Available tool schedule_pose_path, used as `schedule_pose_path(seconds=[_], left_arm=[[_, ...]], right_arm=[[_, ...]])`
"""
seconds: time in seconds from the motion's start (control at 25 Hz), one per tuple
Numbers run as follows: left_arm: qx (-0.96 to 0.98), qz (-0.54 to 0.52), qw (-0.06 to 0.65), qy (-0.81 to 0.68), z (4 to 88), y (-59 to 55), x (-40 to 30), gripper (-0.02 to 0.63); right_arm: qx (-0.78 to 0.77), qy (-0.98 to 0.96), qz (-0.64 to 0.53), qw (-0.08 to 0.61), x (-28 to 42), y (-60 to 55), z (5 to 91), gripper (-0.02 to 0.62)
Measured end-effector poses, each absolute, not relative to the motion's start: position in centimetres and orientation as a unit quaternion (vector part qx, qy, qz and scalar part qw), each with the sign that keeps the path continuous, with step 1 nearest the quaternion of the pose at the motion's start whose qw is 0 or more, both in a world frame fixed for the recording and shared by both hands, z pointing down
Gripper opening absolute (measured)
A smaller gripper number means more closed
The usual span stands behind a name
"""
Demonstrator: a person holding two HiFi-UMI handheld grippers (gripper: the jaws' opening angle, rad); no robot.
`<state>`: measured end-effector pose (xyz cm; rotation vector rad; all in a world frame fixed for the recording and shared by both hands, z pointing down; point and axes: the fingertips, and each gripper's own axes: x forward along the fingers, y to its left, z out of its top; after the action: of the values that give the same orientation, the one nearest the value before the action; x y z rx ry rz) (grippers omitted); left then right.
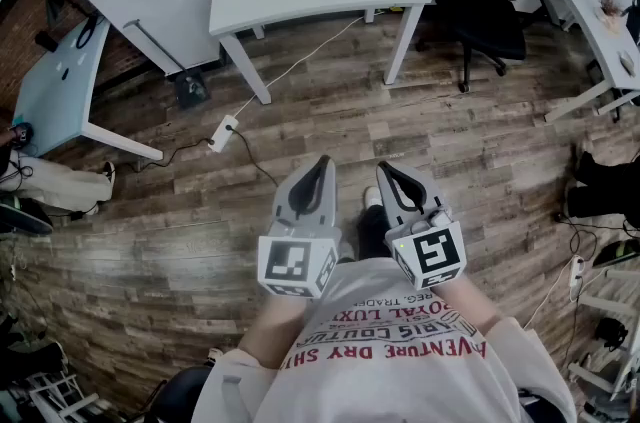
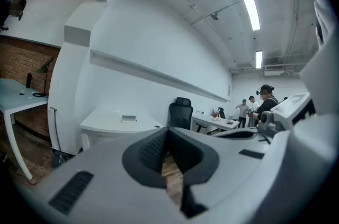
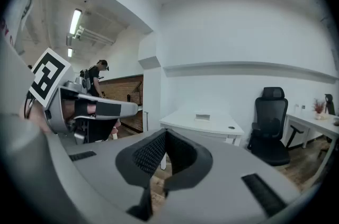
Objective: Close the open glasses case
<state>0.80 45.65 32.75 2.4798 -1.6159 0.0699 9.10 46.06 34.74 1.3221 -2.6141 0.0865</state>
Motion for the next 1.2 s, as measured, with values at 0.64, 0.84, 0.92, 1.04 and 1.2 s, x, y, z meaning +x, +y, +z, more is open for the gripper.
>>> schedule_pose_path(seconds=[0.64, 0.84, 0.92, 1.04, 1.2], left_arm=[[0.833, 0.04, 0.102, -0.542, 34.2, 45.4, 1.3, 0.005], [0.827, 0.047, 0.11, -0.55, 35.2, 44.1, 1.1, 0.005], [0.823, 0.049, 0.112, -0.555, 35.5, 43.2, 1.0, 0.005], [0.817, 0.052, 0.115, -0.563, 36.1, 41.3, 1.0, 0.005], [0.808, 0.052, 0.118, -0.575, 36.4, 37.5, 1.5, 0.005]], right_arm=[[0.45, -0.886, 0.024, 0.104, 9.5, 45.6, 35.2, 0.012], [0.441, -0.891, 0.037, 0.105, 9.3, 44.1, 36.1, 0.012], [0.435, -0.894, 0.04, 0.105, 9.3, 43.1, 36.4, 0.012], [0.425, -0.899, 0.033, 0.106, 9.2, 41.1, 36.7, 0.012], [0.408, -0.906, 0.027, 0.107, 9.4, 37.1, 36.6, 0.012]])
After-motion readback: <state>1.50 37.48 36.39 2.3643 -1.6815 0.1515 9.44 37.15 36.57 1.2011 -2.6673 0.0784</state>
